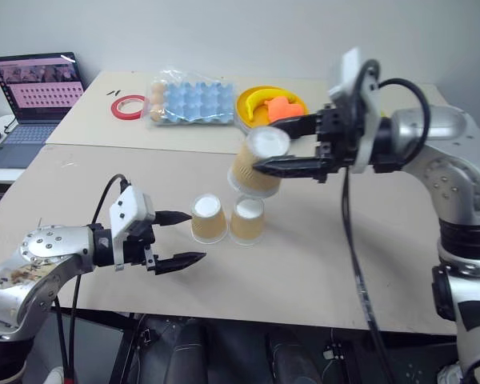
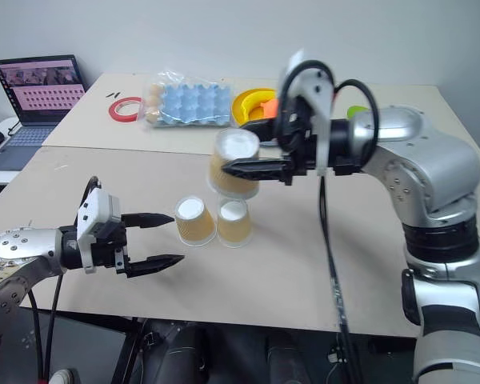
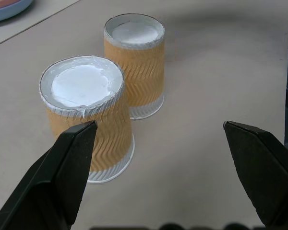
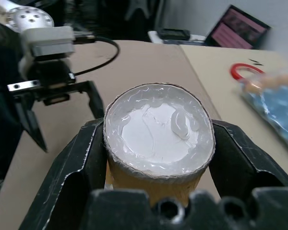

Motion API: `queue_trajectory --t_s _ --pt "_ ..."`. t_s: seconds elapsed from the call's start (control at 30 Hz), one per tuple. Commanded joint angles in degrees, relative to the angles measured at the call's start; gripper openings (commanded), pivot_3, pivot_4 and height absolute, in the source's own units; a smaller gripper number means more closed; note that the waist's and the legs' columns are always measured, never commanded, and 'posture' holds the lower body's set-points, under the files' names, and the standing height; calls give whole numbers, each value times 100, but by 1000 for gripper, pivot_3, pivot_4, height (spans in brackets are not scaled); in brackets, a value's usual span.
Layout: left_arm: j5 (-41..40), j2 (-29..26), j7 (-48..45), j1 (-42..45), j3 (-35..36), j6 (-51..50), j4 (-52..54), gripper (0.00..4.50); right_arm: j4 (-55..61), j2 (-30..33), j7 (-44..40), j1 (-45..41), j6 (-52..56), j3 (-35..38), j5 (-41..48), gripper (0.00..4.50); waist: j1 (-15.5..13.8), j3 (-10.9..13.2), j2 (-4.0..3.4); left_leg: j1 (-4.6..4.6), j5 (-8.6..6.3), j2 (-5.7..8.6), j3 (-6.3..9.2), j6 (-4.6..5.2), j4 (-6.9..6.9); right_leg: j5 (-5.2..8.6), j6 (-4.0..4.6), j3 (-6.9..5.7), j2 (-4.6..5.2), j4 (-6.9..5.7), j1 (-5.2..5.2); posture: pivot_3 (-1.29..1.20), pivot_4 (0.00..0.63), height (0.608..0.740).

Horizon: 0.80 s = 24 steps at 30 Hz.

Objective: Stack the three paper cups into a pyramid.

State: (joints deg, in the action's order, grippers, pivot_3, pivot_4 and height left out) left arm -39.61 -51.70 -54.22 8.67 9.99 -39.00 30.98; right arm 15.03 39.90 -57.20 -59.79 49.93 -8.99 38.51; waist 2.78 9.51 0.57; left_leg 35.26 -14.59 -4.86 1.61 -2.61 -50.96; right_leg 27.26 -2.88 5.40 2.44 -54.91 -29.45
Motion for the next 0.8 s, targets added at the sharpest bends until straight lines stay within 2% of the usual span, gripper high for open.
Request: queue_trajectory --t_s 0.03,0.33,0.8 --pt "-82 -1 82 96 39 -33 156 4500 -175 -111 -297 -299 -181 -277 -245 2723 -10 0 0 0 0 0 1 0 0 0 0 -1 0 0 0 0 150 645" --pt "-180 23 279 62 29 -176 320 4500 -797 -410 -614 -460 -679 -746 -998 2723 7 0 1 0 0 0 2 0 -1 0 0 -1 0 -4 -4 0 150 645" --pt "-302 24 511 186 11 -365 445 4500 -890 -784 -889 -533 -667 -948 -1367 2723 26 0 0 0 0 1 4 0 -1 0 0 -2 0 -6 -3 0 150 645"
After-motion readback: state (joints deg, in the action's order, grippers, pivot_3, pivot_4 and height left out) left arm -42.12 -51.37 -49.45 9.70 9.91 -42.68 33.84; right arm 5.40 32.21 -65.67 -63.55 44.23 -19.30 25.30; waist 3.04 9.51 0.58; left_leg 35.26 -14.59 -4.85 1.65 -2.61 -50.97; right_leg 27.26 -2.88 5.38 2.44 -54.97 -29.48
